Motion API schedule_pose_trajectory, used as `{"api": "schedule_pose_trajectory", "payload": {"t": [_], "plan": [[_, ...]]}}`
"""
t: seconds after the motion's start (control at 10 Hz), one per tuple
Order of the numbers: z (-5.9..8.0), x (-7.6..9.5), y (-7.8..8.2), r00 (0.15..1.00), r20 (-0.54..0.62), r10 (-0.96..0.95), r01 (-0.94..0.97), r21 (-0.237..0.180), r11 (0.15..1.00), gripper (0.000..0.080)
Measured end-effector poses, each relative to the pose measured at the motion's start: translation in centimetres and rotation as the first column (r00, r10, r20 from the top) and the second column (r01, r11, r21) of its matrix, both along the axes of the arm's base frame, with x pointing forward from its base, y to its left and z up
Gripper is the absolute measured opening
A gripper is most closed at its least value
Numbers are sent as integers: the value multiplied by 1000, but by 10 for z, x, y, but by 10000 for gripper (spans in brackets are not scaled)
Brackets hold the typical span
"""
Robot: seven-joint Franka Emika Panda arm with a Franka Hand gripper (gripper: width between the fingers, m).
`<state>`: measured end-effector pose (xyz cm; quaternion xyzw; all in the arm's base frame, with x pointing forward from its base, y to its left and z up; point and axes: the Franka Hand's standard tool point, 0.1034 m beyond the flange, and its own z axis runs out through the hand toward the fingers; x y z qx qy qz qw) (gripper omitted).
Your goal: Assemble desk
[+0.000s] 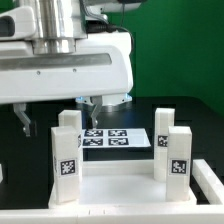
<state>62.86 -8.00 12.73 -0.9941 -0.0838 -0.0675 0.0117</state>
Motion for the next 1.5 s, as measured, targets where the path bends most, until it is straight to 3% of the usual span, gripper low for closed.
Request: {"api": "schedule_pose_trajectory", "payload": {"t": [0.3,0.4,0.5,0.6,0.7,0.9,1.0,1.2,1.4,1.5], "plan": [[-15,5,3,999,-12,-40,40,-4,999,649],[-15,5,1,999,-12,-52,52,-3,999,559],[-16,5,2,993,-15,-113,113,5,994,371],[-16,5,2,981,-20,-194,195,14,981,371],[-16,5,1,974,-21,-224,224,17,974,284],[-16,5,1,922,-31,-385,386,36,922,284],[-15,5,1,860,-29,-509,510,51,859,284],[-16,8,13,616,-83,-783,788,74,612,284],[-18,7,26,277,-144,-950,961,59,271,284],[-18,6,28,69,-173,-983,997,52,61,285]]}}
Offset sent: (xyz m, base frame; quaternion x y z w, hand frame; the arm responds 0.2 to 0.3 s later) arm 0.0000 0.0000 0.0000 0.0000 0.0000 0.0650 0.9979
